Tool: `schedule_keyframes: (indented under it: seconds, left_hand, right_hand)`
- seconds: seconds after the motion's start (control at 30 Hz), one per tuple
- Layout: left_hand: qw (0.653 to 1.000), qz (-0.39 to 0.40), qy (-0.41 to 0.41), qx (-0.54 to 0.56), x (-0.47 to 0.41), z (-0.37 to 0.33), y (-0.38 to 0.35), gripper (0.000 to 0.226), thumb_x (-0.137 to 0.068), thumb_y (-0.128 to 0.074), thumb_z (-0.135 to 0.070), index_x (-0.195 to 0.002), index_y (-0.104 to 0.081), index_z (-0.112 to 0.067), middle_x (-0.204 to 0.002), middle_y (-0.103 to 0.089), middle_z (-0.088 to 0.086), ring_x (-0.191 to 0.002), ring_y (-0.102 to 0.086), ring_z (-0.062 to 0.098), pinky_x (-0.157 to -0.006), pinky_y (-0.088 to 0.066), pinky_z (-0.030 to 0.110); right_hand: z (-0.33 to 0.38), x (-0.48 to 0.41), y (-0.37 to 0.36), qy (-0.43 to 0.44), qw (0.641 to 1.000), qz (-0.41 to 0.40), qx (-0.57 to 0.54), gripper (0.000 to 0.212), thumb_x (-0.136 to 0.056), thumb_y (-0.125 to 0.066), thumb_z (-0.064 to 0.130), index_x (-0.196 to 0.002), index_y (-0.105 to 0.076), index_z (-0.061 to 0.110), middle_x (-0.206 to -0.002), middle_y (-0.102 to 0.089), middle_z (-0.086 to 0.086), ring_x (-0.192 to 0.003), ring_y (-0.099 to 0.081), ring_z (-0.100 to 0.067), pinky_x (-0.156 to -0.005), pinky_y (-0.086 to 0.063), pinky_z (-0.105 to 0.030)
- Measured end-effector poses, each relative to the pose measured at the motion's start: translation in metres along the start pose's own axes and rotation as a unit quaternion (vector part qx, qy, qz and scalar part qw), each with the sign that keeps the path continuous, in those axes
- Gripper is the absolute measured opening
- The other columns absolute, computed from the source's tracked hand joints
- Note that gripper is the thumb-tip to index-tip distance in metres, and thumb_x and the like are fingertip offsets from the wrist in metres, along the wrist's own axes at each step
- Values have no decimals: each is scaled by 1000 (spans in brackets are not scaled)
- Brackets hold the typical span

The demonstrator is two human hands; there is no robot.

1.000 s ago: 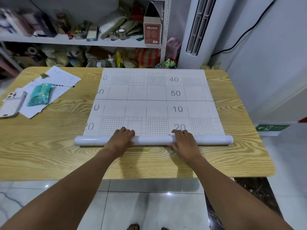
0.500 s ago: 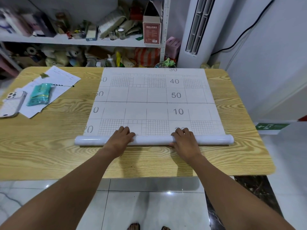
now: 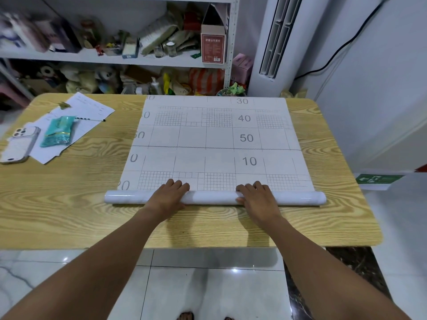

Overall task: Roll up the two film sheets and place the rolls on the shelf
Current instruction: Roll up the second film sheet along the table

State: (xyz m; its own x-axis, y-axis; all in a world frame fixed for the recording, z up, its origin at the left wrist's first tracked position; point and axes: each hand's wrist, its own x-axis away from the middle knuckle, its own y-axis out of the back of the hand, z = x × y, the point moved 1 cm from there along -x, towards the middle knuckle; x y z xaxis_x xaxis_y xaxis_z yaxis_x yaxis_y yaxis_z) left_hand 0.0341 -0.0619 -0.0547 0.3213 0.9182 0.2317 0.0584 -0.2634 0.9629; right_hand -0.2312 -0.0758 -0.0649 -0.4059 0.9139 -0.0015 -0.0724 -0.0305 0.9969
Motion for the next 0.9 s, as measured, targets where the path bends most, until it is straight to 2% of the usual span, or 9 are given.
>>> schedule_keyframes:
  seconds: [0.1,0.23,0.27,0.37,0.47,0.53,0.67,0.8,0.9]
  left_hand:
    - [1000,-7,2,14,-1,-1,0,37,-86,-58,-25,-117,-45,-12,-115,-43,6,-98,-39,23,-74,-31,27]
    - [1000,-9,3,-14,-3,0,-2,34,-90,-52,-28,-119,-45,-12,-114,-44,7,-102,-39,24,-80,-29,30]
    - [1000,-9,4,-21,-3,1,-2,34,-91,-50,-28,-120,-45,-12,-115,-44,7,-104,-38,24,-84,-29,31]
    - [999,-11,0,-31,-4,0,-2,36,-93,-46,-27,-126,-42,-13,-116,-45,8,-108,-38,26,-90,-29,33]
    - [999,-24,-7,-27,-2,0,-2,35,-94,-44,-24,-127,-40,-12,-116,-48,7,-107,-40,27,-89,-31,34]
    - [999,-40,-10,-16,-1,0,-1,26,-95,-43,-19,-118,-45,-9,-110,-51,9,-100,-43,28,-85,-33,35]
    - [996,-80,-30,-6,2,1,-2,11,-89,-52,-8,-99,-53,-4,-92,-58,12,-83,-48,31,-74,-38,39]
    - [996,-81,-24,-6,3,3,-6,16,-90,-50,-8,-105,-54,-4,-101,-55,14,-88,-49,32,-79,-39,40]
    - [997,-79,-24,-13,4,5,-5,25,-86,-58,-10,-111,-56,-3,-108,-54,17,-93,-49,35,-83,-41,42]
  right_hand:
    - [-1,0,-1,5,1000,-9,-4,21,-91,-54,31,-106,-61,17,-99,-65,-3,-92,-55,-28,-77,-44,-39]
    - [-3,2,2,0,999,36,-30,60,-85,-24,61,-117,-56,21,-117,-53,-3,-104,-46,-28,-87,-40,-40]
    - [-3,2,2,3,999,41,-28,63,-83,-25,64,-118,-55,22,-118,-52,-3,-104,-45,-27,-88,-39,-40]
    - [-6,2,1,-3,998,48,-32,52,-86,-47,57,-123,-51,22,-119,-49,-2,-105,-42,-26,-91,-36,-37]
    - [-6,1,-1,-3,998,53,-44,52,-88,-52,49,-132,-44,22,-122,-48,-1,-110,-42,-23,-94,-34,-34]
    - [-5,0,0,-5,997,45,-67,55,-87,-57,42,-135,-42,19,-123,-50,-2,-109,-45,-23,-94,-35,-33]
    - [-7,-2,3,-4,996,21,-92,42,-84,-65,33,-117,-54,10,-113,-56,-5,-96,-53,-23,-83,-39,-32]
    - [-8,-2,3,2,996,15,-82,33,-86,-63,30,-110,-58,7,-107,-58,-7,-87,-56,-25,-77,-42,-35]
    - [-8,-3,0,6,997,15,-75,28,-88,-60,27,-108,-59,7,-107,-58,-8,-85,-56,-27,-76,-41,-36]
